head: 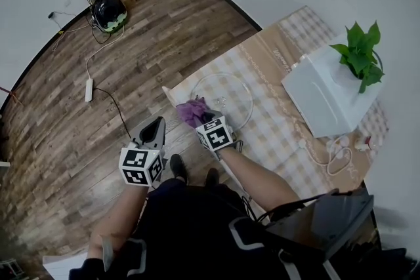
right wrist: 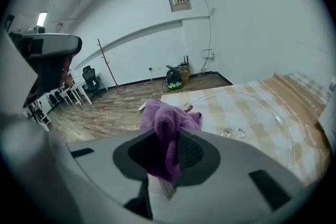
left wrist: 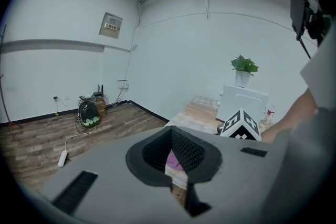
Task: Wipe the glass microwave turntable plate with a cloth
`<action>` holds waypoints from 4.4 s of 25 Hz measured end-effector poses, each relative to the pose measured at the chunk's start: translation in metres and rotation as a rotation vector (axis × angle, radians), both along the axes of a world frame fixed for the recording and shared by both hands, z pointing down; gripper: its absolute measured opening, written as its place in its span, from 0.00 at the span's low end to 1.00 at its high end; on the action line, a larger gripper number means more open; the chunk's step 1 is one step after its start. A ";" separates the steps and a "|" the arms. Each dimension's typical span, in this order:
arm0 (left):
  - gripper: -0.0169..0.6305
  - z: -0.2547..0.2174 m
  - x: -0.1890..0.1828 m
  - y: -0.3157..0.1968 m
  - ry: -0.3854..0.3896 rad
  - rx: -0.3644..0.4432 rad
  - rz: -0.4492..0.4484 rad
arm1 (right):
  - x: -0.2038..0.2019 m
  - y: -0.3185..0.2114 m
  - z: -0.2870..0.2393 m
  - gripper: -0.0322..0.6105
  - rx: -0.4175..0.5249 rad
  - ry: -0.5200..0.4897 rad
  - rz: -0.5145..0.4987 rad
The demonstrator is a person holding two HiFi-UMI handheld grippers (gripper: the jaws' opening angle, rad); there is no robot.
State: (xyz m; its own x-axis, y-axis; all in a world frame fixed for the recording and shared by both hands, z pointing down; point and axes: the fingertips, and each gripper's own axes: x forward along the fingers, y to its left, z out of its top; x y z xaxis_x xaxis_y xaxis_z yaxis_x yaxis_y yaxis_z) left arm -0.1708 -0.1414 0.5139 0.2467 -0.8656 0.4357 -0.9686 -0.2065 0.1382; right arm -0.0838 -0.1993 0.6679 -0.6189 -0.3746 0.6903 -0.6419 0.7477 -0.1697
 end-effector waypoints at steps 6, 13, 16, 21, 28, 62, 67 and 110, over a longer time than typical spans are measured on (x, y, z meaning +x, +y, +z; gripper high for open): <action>0.03 0.003 0.004 -0.007 0.020 -0.003 0.013 | 0.009 -0.004 0.008 0.18 0.009 0.030 -0.009; 0.03 0.005 0.015 -0.015 0.023 -0.003 0.044 | 0.026 -0.014 0.005 0.18 0.011 0.043 0.027; 0.03 0.004 0.021 -0.017 0.025 -0.002 0.055 | 0.037 -0.019 0.006 0.18 0.011 0.048 0.049; 0.03 0.004 0.033 -0.020 0.026 0.001 0.073 | 0.064 -0.030 0.005 0.18 0.016 0.063 0.102; 0.03 0.003 0.051 -0.023 0.029 0.002 0.100 | 0.106 -0.045 0.005 0.18 0.024 0.090 0.178; 0.03 -0.021 0.086 -0.012 -0.002 0.048 0.142 | 0.215 -0.064 -0.036 0.18 0.112 0.054 0.403; 0.03 -0.023 0.092 -0.002 -0.007 0.068 0.138 | 0.185 -0.045 -0.078 0.18 0.138 -0.067 0.318; 0.03 -0.018 0.051 0.031 0.014 0.047 0.112 | 0.078 0.026 0.000 0.18 0.001 0.014 0.168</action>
